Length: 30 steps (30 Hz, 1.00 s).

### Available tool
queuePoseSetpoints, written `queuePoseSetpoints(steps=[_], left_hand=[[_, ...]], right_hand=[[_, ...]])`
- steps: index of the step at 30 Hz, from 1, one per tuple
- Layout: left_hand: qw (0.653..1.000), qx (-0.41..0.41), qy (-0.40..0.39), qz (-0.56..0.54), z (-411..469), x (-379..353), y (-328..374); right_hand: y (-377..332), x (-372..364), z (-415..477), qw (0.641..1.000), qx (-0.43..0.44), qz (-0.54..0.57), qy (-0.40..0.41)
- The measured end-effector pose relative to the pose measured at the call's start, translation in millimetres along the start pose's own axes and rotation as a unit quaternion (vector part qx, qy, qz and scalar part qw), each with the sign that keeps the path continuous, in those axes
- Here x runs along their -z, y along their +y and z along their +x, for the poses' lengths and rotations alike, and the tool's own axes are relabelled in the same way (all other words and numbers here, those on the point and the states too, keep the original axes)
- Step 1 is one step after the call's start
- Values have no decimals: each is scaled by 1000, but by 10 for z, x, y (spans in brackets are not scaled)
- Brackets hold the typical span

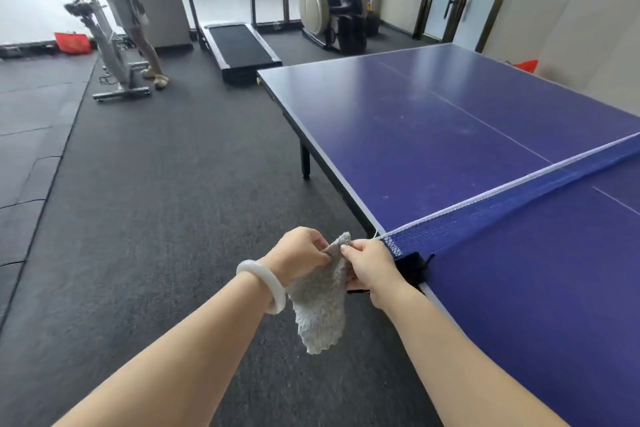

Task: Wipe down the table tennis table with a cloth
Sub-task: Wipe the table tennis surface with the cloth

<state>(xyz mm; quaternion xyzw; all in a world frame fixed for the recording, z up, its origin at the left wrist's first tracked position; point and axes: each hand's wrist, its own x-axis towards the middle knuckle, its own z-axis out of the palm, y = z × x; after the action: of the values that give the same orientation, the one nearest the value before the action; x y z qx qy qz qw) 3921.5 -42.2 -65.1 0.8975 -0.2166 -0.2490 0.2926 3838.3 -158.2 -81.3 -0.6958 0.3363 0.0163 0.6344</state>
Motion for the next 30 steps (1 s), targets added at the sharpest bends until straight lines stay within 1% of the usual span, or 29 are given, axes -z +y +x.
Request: queuePoseSetpoints(steps=[2, 6, 10, 12, 14, 16, 19, 26, 28, 30], left_hand=[[1000, 2, 21, -2, 221, 179, -94], [1000, -2, 26, 1, 765, 473, -351], [999, -28, 13, 19, 1481, 751, -614], [998, -54, 9, 31, 1883, 899, -709], [996, -90, -5, 23, 2296, 1015, -759], [991, -132, -34, 14, 2659, 1044, -710], [975, -195, -99, 33, 3119, 925, -473], [922, -299, -235, 66, 3651, 158, 301], [903, -317, -281, 77, 3734, -61, 489], [878, -330, -332, 96, 3791, -257, 631]], right_hand=[[-170, -98, 222, 1000, 6, 4, 4], [-408, -339, 758, 999, -7, 16, 32], [-581, -563, 1407, 993, -32, 67, 93], [-648, -649, 1712, 985, -49, 113, 125], [-702, -714, 1971, 972, -67, 144, 172], [-732, -703, 2164, 956, -82, 160, 232], [-727, -551, 2359, 927, -91, 176, 318], [-415, 69, 2377, 842, -139, 211, 477], [-322, 234, 2351, 822, -155, 169, 521], [-252, 378, 2304, 811, -183, 77, 550]])
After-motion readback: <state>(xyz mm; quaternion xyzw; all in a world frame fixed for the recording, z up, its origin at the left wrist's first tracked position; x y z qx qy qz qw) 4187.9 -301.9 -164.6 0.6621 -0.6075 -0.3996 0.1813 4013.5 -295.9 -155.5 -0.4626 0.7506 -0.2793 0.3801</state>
